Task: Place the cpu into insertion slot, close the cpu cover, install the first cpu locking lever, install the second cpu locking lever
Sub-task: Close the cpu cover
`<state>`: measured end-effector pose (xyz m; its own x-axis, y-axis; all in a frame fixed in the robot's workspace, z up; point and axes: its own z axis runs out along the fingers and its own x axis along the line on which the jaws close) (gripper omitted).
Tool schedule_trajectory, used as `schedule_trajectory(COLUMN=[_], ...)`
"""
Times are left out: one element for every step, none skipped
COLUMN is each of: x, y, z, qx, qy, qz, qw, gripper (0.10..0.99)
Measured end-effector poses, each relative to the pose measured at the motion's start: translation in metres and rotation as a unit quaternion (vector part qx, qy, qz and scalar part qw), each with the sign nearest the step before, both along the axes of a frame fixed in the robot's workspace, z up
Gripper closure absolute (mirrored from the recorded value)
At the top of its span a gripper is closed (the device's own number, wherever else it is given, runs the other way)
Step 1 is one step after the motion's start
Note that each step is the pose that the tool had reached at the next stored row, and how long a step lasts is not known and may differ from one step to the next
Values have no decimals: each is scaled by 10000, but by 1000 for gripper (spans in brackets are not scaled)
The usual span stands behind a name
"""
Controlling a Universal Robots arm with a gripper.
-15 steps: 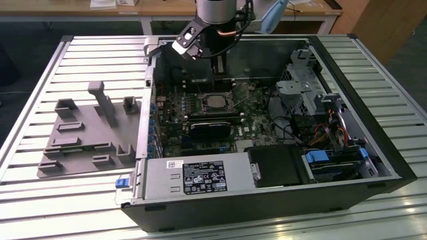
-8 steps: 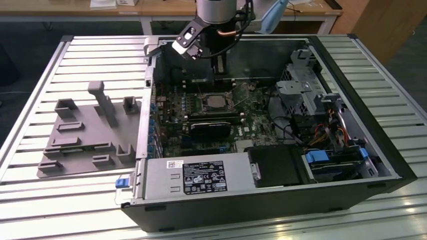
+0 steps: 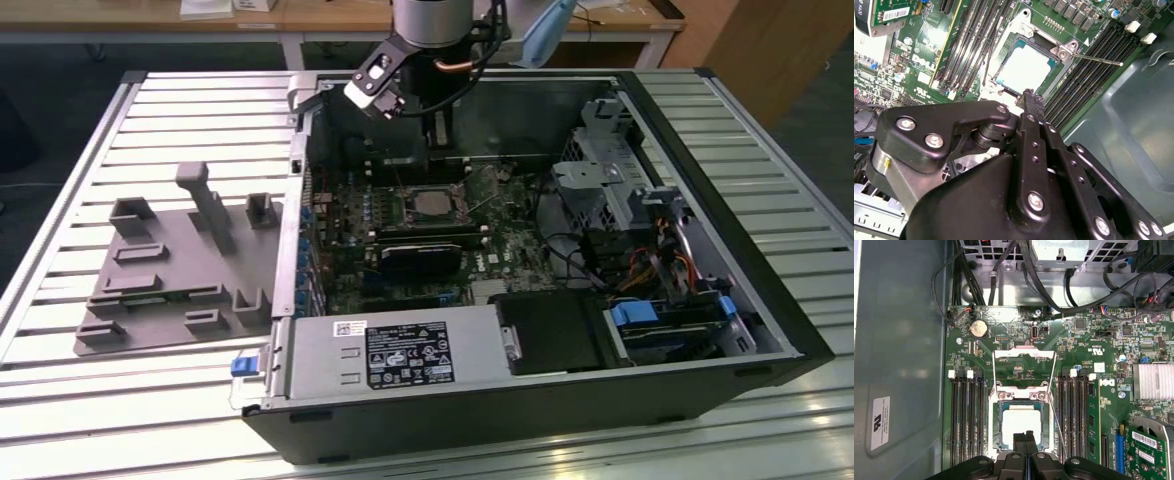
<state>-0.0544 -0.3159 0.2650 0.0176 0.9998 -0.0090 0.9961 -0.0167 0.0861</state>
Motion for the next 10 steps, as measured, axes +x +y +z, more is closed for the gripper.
schedule_trajectory(x=[6, 18, 32, 47, 63, 84, 109, 132, 150, 165], y=[0, 0, 0, 0, 0, 0, 0, 0, 0, 0], z=[1, 1, 0, 0, 0, 0, 0, 0, 0, 0], qx=[-1, -1, 0, 0, 0, 0, 0, 0, 0, 0], qy=[1, 1, 1, 2, 2, 4, 4, 5, 6, 6], qz=[0, 1, 0, 1, 0, 0, 0, 1, 1, 1], qw=[10000, 10000, 10000, 10000, 10000, 10000, 10000, 10000, 10000, 10000], gripper=[984, 984, 984, 984, 984, 984, 984, 984, 984, 984])
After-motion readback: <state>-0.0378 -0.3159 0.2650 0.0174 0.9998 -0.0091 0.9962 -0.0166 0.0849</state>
